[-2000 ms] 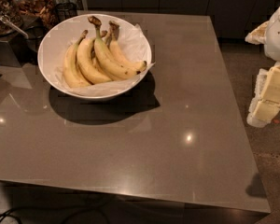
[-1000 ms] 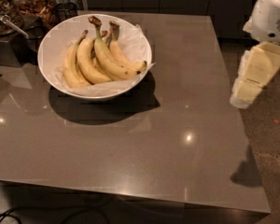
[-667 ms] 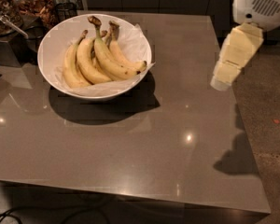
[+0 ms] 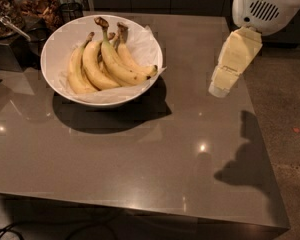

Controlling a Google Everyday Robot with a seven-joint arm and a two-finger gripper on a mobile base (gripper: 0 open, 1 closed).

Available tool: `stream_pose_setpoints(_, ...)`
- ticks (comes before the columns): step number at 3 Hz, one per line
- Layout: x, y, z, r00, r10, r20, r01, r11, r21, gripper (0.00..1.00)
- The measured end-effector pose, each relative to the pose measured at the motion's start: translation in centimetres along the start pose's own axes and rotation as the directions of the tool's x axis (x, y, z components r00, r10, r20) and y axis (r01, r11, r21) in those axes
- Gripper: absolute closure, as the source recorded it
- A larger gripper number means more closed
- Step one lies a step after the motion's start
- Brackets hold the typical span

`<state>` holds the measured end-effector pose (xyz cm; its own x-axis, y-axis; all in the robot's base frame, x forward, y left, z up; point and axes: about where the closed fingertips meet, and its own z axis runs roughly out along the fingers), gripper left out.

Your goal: Pick banana from white bowl

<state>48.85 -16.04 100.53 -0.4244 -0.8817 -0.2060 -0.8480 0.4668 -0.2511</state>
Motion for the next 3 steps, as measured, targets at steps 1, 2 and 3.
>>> stream_pose_setpoints(1,-3.6,2.4,0.7,0.998,-0.054,-0.04,0.054,0.9985,0.012,0.0)
stream_pose_setpoints(2,-6.9,4.2,0.1,0.991,-0.116,-0.062,0.119,0.992,0.043,0.0)
stream_pose_setpoints(3,-7.6,4.1,-0.4,0.992,-0.121,-0.036,0.123,0.9904,0.064,0.0)
